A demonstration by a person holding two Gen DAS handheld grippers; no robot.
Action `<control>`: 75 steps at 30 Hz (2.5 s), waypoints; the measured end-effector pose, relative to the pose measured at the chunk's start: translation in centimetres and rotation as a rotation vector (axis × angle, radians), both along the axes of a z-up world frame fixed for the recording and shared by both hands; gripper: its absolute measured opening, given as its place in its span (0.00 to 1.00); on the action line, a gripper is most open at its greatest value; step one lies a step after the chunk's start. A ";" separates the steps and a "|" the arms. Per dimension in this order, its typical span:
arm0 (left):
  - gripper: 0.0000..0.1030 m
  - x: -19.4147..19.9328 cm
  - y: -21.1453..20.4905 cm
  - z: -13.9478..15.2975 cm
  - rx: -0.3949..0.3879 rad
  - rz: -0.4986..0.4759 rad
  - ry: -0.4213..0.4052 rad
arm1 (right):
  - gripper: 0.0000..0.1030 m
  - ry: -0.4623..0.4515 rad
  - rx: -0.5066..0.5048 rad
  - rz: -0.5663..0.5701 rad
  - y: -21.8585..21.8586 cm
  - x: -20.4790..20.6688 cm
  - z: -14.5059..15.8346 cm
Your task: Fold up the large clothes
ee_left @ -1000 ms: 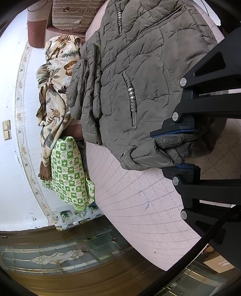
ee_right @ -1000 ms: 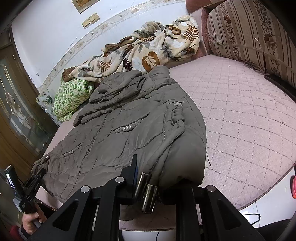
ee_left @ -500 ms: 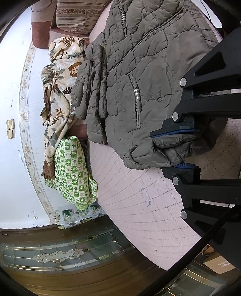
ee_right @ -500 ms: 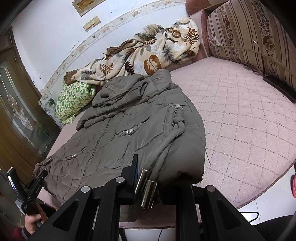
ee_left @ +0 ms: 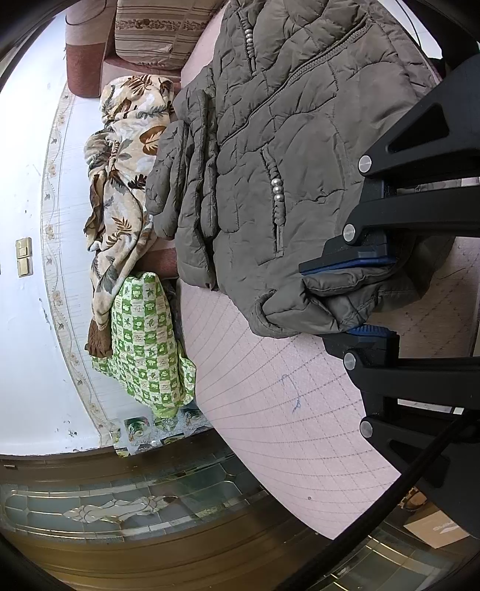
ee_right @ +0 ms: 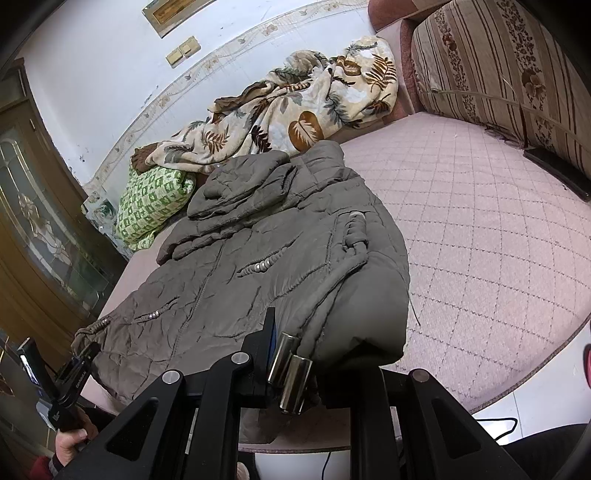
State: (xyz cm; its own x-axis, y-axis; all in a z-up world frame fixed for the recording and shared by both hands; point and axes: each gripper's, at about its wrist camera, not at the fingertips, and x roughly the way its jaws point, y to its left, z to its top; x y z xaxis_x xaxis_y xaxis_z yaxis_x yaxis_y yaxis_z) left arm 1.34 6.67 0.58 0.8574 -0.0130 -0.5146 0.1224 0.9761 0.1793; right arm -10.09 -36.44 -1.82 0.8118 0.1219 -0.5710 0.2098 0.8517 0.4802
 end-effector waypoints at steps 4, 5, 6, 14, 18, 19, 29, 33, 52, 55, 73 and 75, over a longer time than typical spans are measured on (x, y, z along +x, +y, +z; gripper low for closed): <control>0.22 0.0 0.0 0.0 -0.001 0.001 0.000 | 0.18 0.000 0.003 0.001 -0.1 0.0 0.1; 0.22 0.0 0.0 0.0 -0.001 0.000 0.000 | 0.18 0.000 0.004 0.000 -0.1 0.0 0.1; 0.22 -0.1 0.0 0.1 -0.003 0.000 0.000 | 0.18 0.000 0.003 0.000 -0.2 0.0 0.1; 0.22 0.0 0.1 0.0 -0.002 0.000 0.000 | 0.18 -0.001 0.003 0.001 -0.2 0.0 0.2; 0.22 0.0 0.1 0.1 -0.003 -0.001 -0.003 | 0.18 -0.002 0.004 0.000 -0.2 -0.1 0.2; 0.22 -0.1 -0.1 0.3 -0.003 -0.001 -0.005 | 0.18 -0.002 0.005 0.000 -0.2 0.0 0.3; 0.22 -0.1 -0.1 0.9 -0.010 0.002 -0.015 | 0.18 -0.015 0.007 0.002 -0.1 0.2 1.1; 0.22 -0.1 -0.1 1.0 -0.010 0.003 -0.013 | 0.18 -0.017 0.007 0.002 0.0 0.3 1.3; 0.22 0.3 -0.1 1.0 -0.030 0.009 -0.016 | 0.18 -0.021 -0.004 0.005 -0.2 0.5 1.7; 0.22 0.1 0.0 1.1 -0.026 0.007 -0.018 | 0.18 -0.019 0.003 0.004 -0.3 0.4 1.6; 0.22 1.0 -0.3 2.7 -0.039 0.004 -0.061 | 0.18 -0.062 0.010 0.021 -0.9 1.0 3.9; 0.22 1.5 -0.6 3.4 -0.041 0.000 -0.071 | 0.18 -0.075 0.005 0.028 -0.9 1.3 4.6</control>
